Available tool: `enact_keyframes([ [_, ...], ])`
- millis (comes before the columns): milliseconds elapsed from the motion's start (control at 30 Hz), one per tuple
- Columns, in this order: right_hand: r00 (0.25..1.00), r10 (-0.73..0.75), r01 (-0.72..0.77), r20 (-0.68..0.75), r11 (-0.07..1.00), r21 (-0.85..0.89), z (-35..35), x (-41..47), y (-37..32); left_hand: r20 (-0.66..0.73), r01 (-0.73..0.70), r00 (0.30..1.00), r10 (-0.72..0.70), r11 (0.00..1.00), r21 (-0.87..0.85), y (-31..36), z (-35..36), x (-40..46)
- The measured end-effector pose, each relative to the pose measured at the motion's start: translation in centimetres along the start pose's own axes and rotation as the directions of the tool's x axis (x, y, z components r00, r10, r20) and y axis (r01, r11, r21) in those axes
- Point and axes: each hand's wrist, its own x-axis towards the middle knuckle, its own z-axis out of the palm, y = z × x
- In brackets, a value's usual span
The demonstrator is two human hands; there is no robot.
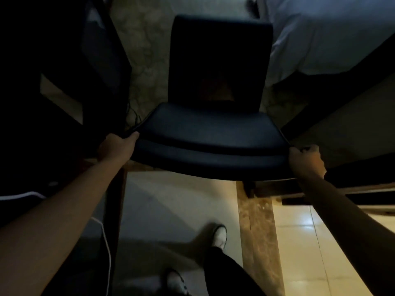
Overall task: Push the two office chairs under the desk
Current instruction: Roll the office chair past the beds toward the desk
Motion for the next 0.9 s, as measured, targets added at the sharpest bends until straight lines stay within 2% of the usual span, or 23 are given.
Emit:
enact_keyframes([
  [100, 0.999, -0.048, 0.047, 0.008, 0.997, 0.055, -2.0, 3.2, -6.0, -0.081, -0.067, 0.994, 0.068, 0.998, 0.017, 7.5, -1.9, 2.4],
  [267, 0.99, -0.138, 0.138, -0.004, 0.989, 0.059, -5.8, 10.6, -17.4, -0.081, -0.111, 0.99, 0.114, 0.993, 0.041, 20.9, -3.6, 7.0],
  [333, 0.967, -0.25, 0.249, -0.05, 0.968, -0.034, -6.3, 12.1, -21.1, -0.097, -0.105, 0.987, 0.125, 0.976, 0.188, 26.3, -3.9, 8.7],
  [433, 0.896, -0.424, 0.369, -0.131, 0.876, -0.312, -6.3, 14.5, -26.9, -0.059, -0.097, 0.99, 0.127, 0.924, 0.37, 34.0, -4.1, 10.7],
  [467, 0.874, -0.455, 0.377, -0.171, 0.857, -0.351, -6.5, 15.9, -29.3, -0.023, -0.121, 0.99, 0.142, 0.908, 0.402, 36.9, -4.1, 11.7],
  [533, 0.824, -0.536, 0.432, -0.186, 0.805, -0.406, -7.0, 18.6, -32.8, 0.06, -0.257, 0.965, 0.257, 0.868, 0.425, 41.2, -4.2, 13.7],
  [567, 0.775, -0.613, 0.492, -0.153, 0.738, -0.462, -7.2, 20.0, -34.4, 0.093, -0.333, 0.942, 0.324, 0.851, 0.407, 43.0, -4.2, 14.7],
  [633, 0.688, -0.723, 0.578, -0.062, 0.598, -0.555, -7.8, 23.2, -37.9, 0.096, -0.394, 0.918, 0.386, 0.853, 0.343, 46.4, -3.8, 16.8],
  [667, 0.679, -0.733, 0.589, -0.035, 0.573, -0.57, -8.1, 25.4, -40.2, 0.07, -0.431, 0.898, 0.434, 0.837, 0.336, 48.9, -3.5, 18.1],
  [700, 0.676, -0.736, 0.599, -0.028, 0.572, -0.56, -8.4, 26.9, -41.6, 0.015, -0.455, 0.881, 0.473, 0.838, 0.3, 50.4, -3.2, 19.1],
  [833, 0.578, -0.814, 0.664, -0.064, 0.514, -0.544, -8.1, 32.8, -45.6, -0.133, -0.571, 0.791, 0.597, 0.799, 0.19, 54.3, -2.1, 22.5],
  [900, 0.622, -0.781, 0.645, -0.051, 0.548, -0.532, -8.1, 35.1, -47.2, -0.098, -0.591, 0.781, 0.617, 0.781, 0.202, 55.9, -2.0, 24.1],
])
